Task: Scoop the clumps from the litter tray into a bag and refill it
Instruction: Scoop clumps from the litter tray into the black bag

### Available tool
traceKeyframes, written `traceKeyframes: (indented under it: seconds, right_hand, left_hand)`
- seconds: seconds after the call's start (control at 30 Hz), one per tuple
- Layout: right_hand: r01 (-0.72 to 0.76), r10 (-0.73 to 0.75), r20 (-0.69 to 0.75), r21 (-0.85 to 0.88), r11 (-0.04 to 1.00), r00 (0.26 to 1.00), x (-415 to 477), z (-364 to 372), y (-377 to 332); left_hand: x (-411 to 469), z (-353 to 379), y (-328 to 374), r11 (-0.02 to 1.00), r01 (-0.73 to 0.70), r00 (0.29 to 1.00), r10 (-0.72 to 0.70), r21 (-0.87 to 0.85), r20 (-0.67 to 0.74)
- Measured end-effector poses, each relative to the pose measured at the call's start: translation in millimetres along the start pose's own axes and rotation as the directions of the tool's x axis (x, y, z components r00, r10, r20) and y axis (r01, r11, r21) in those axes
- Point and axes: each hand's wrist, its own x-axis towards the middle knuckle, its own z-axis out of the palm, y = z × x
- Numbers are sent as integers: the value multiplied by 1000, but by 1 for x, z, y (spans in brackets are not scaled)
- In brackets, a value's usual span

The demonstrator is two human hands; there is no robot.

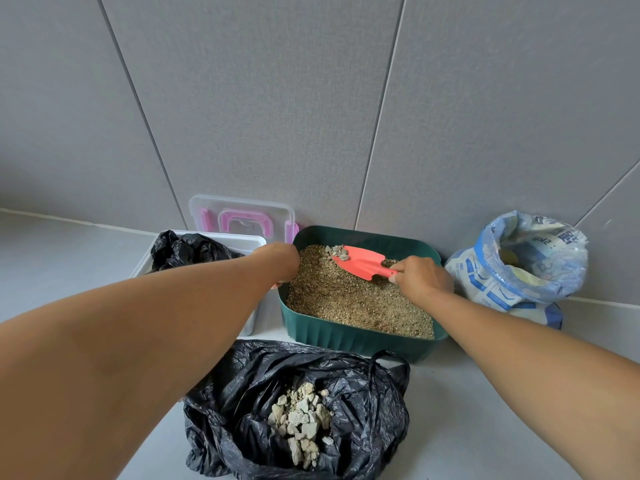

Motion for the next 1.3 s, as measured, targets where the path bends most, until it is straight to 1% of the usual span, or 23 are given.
traceKeyframes:
  seconds: [0.1,0.2,0.27,0.33,0.4,0.47,0.53,0.57,0.67,0.73,0.8,0.83,0.87,0.9,0.93,0.97,1.0,1.03,1.1,1.17,1.23,1.3]
  right_hand:
    - [19,-20,17,53,998,1000,-2,0,-6]
    - [59,-63,27,131,990,998,-6,-3,-12]
    - [82,-88,32,148,986,996,-9,-5,-14]
    - [106,-112,35,156,982,993,-14,-8,-13]
    - [136,-144,33,175,975,989,-19,-11,-10]
    - [189,-199,32,193,963,980,-24,-15,-6]
    - [249,-262,41,201,947,964,-29,-21,-1]
    - [279,-296,47,213,936,954,-31,-24,1]
    - [352,-385,67,287,891,921,-39,-31,6]
    - [424,-462,67,300,855,885,-45,-36,9]
    - [546,-567,44,219,809,823,-49,-39,13]
    - [612,-620,22,137,779,784,-52,-40,14]
    - [669,-669,-7,43,742,743,-53,-39,15]
    - [710,-711,-37,-33,703,702,-54,-38,17]
    - [733,-736,-64,-75,676,673,-55,-38,17]
    - [731,-736,-88,-83,677,671,-55,-37,18]
    - [712,-715,-102,-68,699,692,-54,-37,19]
    - [676,-676,-102,-43,736,730,-53,-39,18]
    - [575,-575,-78,-24,818,814,-48,-41,18]
    - [455,-459,-35,-75,887,888,-44,-43,19]
    - [351,-355,-1,-157,923,935,-39,-40,18]
    - [292,-295,16,-187,938,956,-35,-36,17]
  left_hand:
    - [0,2,-1,999,-32,999,32,24,-13]
    - [0,6,-3,998,-24,997,21,-55,-70]
    - [-4,8,-3,994,10,996,-20,-108,-92]
    - [-4,11,-5,995,27,995,-36,-99,-91]
    - [-12,9,-7,994,12,997,-21,-109,-78]
    - [-20,6,-12,993,9,998,-16,-120,-54]
    - [-24,4,-17,986,47,999,-48,-161,-6]
    - [-23,3,-20,967,86,996,-88,-238,3]
    - [-28,-4,-27,956,87,995,-98,-279,-26]
    - [-33,-7,-30,929,92,992,-118,-359,-50]
    - [-34,-8,-32,914,80,989,-123,-397,-82]
    - [-32,-7,-33,906,68,988,-120,-418,-99]
    - [-32,-7,-32,925,56,988,-106,-376,-114]
    - [-32,-8,-31,934,51,989,-96,-354,-112]
    - [-31,-7,-30,934,43,990,-88,-354,-111]
    - [-30,-7,-28,929,41,992,-83,-369,-98]
    - [-30,-6,-26,928,38,992,-79,-371,-96]
    - [-32,-6,-23,915,56,993,-94,-399,-76]
    - [-31,-5,-18,919,76,996,-89,-387,-15]
    - [-30,-3,-14,952,62,998,-60,-301,17]
    - [-26,0,-12,955,58,998,-53,-290,26]
    - [-19,5,-10,961,59,998,-56,-272,18]
